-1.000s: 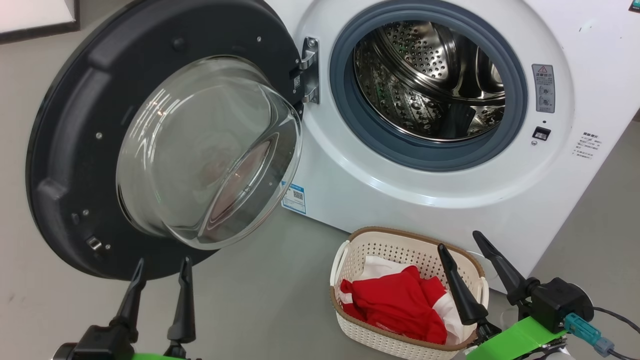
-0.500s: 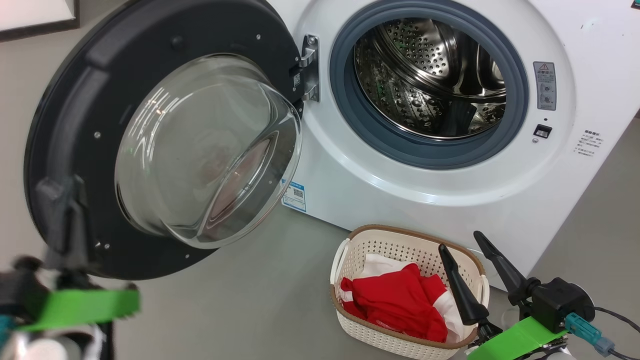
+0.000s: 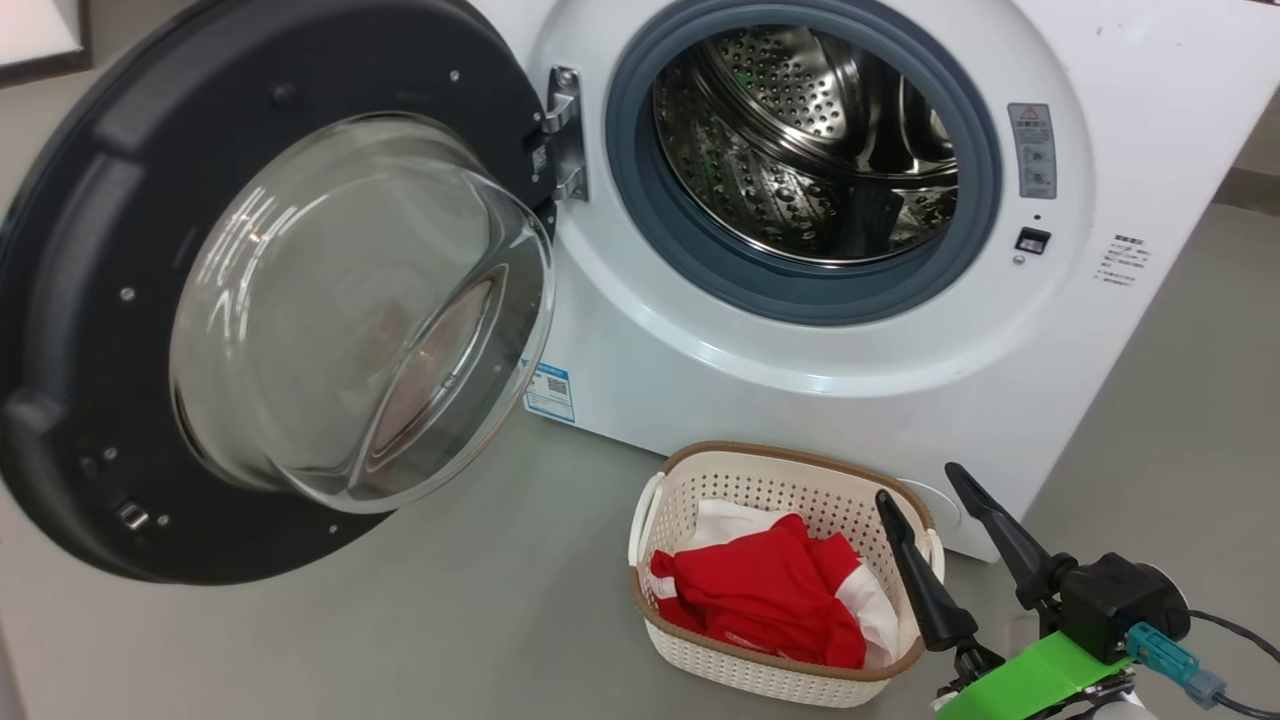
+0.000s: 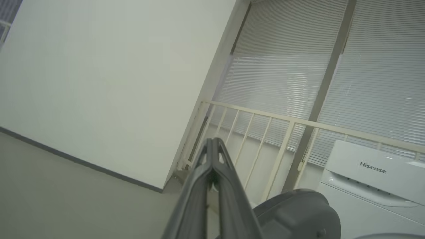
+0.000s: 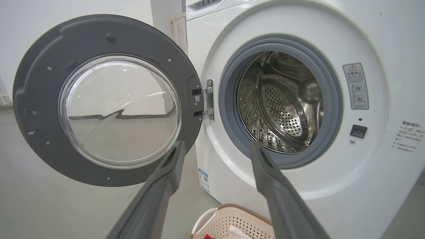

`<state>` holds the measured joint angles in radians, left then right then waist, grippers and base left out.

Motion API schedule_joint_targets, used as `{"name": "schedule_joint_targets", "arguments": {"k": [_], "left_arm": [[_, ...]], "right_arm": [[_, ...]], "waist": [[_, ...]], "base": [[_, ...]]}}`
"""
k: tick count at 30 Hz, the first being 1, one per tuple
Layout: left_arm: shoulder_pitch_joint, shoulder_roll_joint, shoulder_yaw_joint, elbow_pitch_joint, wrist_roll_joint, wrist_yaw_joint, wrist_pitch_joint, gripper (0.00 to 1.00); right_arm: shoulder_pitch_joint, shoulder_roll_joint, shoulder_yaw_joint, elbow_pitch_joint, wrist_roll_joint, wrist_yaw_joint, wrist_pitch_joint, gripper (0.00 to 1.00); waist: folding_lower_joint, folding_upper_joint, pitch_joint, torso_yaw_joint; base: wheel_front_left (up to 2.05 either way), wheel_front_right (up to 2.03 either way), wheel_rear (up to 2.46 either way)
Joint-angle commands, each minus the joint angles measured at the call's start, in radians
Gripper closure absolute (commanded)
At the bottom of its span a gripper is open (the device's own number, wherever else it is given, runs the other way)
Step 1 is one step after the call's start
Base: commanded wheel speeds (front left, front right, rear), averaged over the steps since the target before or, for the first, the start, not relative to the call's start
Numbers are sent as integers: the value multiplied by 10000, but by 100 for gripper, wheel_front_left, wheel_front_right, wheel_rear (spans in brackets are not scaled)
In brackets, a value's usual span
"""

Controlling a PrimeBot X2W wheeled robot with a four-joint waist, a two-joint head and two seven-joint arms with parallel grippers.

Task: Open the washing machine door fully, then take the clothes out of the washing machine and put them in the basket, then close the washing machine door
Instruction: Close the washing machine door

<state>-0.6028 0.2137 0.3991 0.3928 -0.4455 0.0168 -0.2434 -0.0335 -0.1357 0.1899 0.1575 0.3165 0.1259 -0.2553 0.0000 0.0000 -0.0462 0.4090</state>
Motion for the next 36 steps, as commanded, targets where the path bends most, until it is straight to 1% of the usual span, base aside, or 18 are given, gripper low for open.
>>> {"name": "schedule_joint_targets", "arguments": {"k": [1, 3, 5, 9, 10, 13, 16, 20, 26, 31, 36], "left_arm": [[-599, 588, 478, 278, -385, -52, 177, 100], [-1125, 738, 874, 1147, -976, -85, 471, 100], [-1553, 1039, 1104, 1994, -1324, -126, 807, 100], [-2238, 1423, 1481, 3541, -2101, -155, 1943, 100], [-2238, 1423, 1481, 3541, -2101, -155, 1943, 100], [-2557, 1637, 1664, 4535, -2557, -130, 2897, 100], [-2900, 1657, 1980, 5342, -3199, -158, 3852, 100], [-3187, 1730, 2121, 6010, -3656, -326, 4735, 100], [-3394, 1871, 2343, 6694, -4198, -525, 5771, 100], [-3369, 1923, 2312, 7010, -4362, -692, 6406, 100], [-3262, 1817, 2327, 7169, -4641, -953, 7132, 100]], "right_arm": [[-476, -162, 237, -217, 138, 48, -65, 0], [-497, -196, 185, -172, 139, 48, -65, 0], [-513, -207, 177, -143, 129, 48, -65, 0], [-509, -186, 230, -85, 135, 48, -65, 0], [-509, -186, 230, -85, 135, 48, -65, 0], [-498, -173, 260, -47, 153, 48, -65, 0], [-473, -167, 284, -12, 158, 48, -65, 0], [-498, -185, 318, 24, 172, 48, -65, 0], [-503, -195, 435, 29, 205, 48, -65, 0], [-460, -213, 462, 14, 245, 48, -65, 0], [-431, -178, 465, 14, 276, 48, -65, 0]], "waist": [[0, 0, 51, -145], [0, 0, 69, -232], [0, 0, 90, -300], [0, 0, 101, -428], [0, 0, 101, -428], [0, 0, 98, -494], [0, 0, 75, -519], [0, 0, 50, -555], [0, 0, 31, -664], [0, 0, 42, -742], [0, 0, 73, -774]], "base": [[0, 0, 0], [0, 0, 0], [0, 0, 0], [0, 0, 0], [0, 0, 0], [0, 0, 0], [0, 0, 0], [0, 0, 0], [0, 0, 0], [0, 0, 0], [0, 0, 0]]}}
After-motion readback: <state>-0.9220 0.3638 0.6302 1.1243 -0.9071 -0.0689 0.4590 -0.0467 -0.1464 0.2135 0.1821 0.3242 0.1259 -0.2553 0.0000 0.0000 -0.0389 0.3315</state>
